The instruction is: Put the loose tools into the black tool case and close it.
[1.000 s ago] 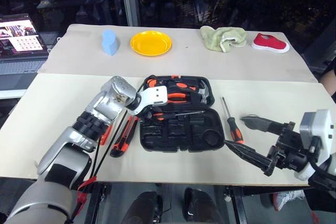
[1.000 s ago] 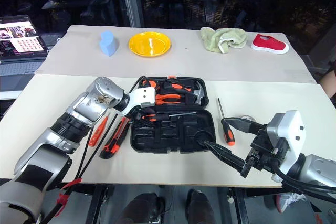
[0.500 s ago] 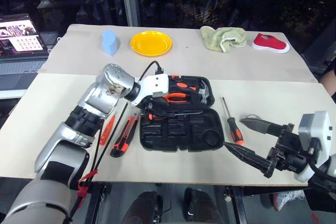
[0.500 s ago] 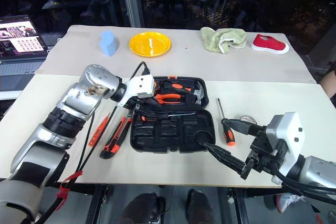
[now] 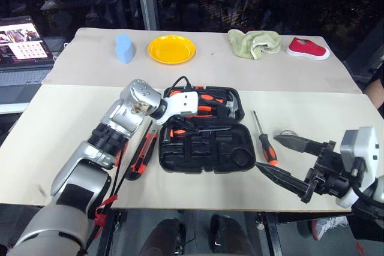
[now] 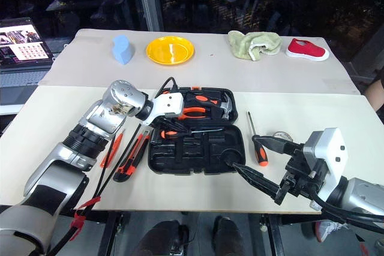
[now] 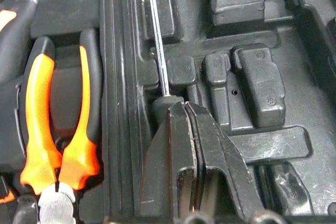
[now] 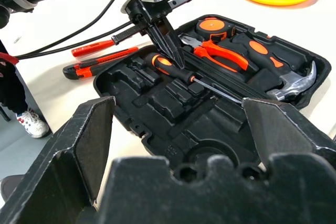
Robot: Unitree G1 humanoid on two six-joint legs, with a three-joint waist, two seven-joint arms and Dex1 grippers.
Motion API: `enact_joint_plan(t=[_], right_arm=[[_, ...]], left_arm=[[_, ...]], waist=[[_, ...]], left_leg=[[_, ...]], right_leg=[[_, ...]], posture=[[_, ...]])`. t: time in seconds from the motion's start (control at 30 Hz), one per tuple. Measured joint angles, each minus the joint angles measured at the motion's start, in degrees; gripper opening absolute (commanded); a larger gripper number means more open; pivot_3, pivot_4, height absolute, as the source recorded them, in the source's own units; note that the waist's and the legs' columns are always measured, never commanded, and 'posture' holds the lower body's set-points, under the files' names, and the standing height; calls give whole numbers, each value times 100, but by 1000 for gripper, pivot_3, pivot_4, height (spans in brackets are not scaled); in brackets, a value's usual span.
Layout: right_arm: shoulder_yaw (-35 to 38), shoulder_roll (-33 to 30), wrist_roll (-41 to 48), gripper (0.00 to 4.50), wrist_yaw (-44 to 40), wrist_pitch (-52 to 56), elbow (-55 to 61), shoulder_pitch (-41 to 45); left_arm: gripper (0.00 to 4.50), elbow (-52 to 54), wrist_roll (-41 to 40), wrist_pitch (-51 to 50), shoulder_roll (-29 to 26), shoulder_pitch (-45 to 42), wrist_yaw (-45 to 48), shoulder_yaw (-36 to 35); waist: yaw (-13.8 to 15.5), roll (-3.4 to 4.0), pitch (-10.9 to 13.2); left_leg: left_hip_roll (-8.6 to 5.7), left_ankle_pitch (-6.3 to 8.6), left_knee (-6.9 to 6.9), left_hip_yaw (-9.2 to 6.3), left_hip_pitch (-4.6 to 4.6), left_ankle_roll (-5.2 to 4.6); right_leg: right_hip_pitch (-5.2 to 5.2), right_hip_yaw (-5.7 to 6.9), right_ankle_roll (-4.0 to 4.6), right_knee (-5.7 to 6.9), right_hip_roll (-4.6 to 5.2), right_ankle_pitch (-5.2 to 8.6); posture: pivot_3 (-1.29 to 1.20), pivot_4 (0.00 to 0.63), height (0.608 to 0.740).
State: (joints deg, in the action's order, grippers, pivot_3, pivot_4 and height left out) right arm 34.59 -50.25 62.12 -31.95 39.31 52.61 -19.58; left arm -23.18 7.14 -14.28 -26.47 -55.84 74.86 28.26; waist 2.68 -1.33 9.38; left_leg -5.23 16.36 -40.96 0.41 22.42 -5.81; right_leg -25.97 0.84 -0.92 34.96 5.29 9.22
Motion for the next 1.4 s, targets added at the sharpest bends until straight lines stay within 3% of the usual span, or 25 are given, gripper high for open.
enact_joint_plan(t=[0.27,0.37,0.5,0.6,0.73,0.77,0.87,1.03,1.17,1.3,1.4], right_arm=[[0,8,5,4500,63,0,26,-30],[-4,42,0,4500,85,-2,50,-94],[-32,58,-11,4500,105,-3,96,-123],[-39,68,-43,4500,105,-4,87,-148],[-5,125,-218,4500,81,-4,-7,-291],[36,161,-267,4500,83,-4,-54,-358],[237,362,-467,4500,121,-4,-271,-626],[573,830,-488,4500,180,-8,-329,-1192],[953,1673,-456,4500,459,-35,-355,-1992],[1388,2539,-483,4500,288,-245,68,-3479],[1756,2790,-457,4500,0,-572,296,-4084]], left_arm=[[65,-295,457,889,98,-31,-164,252],[65,-642,503,1047,265,-78,-259,231],[65,-674,346,634,330,-53,-151,28],[65,-321,-38,32,175,154,101,-279],[1128,675,-869,-877,-238,548,517,-919],[1588,896,-1091,-1016,-364,627,633,-1085],[2607,1567,-1857,-1556,-790,745,1012,-1648],[4394,1877,-2824,-2214,-931,667,1360,-2093],[4451,1785,-3311,-2296,-1025,429,1681,-2014],[4451,1307,-3513,-2072,-1033,155,1729,-1791],[4451,1104,-3445,-1666,-1027,69,1734,-1402]], waist=[[30,7,-9],[58,11,-11],[10,13,-12],[-54,13,-12],[-82,13,-12],[-82,13,-12],[-50,14,-13],[-6,14,-12],[-10,14,-10],[-24,53,-14],[-151,50,-13]], left_leg=[[1,20,1,-7,-55,-33],[2,34,1,-9,-110,-25],[5,51,1,-10,-127,-13],[4,39,2,-8,-108,-70],[-2,13,2,-2,-11,-7],[-4,10,1,-2,7,-2],[-5,2,9,-10,11,12],[-12,8,6,-11,4,24],[-10,28,10,-14,-33,49],[-3,41,20,-16,-79,29],[2,49,20,-10,-97,21]], right_leg=[[69,5,-5,-12,3,2],[133,8,-68,-32,9,41],[170,8,-93,-63,9,44],[141,5,-94,-72,0,38],[9,-2,-34,-16,-5,3],[-21,-2,-32,3,-6,4],[-26,10,-13,3,-11,16],[-2,6,-17,-11,-6,21],[38,-1,-36,-5,-1,33],[76,-3,-67,1,-3,66],[94,-13,-78,-9,-4,73]], posture=[[0,150,740],[0,150,740],[0,150,740],[0,150,740],[0,150,740],[0,150,740],[0,150,740],[0,150,740],[0,150,740],[0,150,740],[0,150,740]])
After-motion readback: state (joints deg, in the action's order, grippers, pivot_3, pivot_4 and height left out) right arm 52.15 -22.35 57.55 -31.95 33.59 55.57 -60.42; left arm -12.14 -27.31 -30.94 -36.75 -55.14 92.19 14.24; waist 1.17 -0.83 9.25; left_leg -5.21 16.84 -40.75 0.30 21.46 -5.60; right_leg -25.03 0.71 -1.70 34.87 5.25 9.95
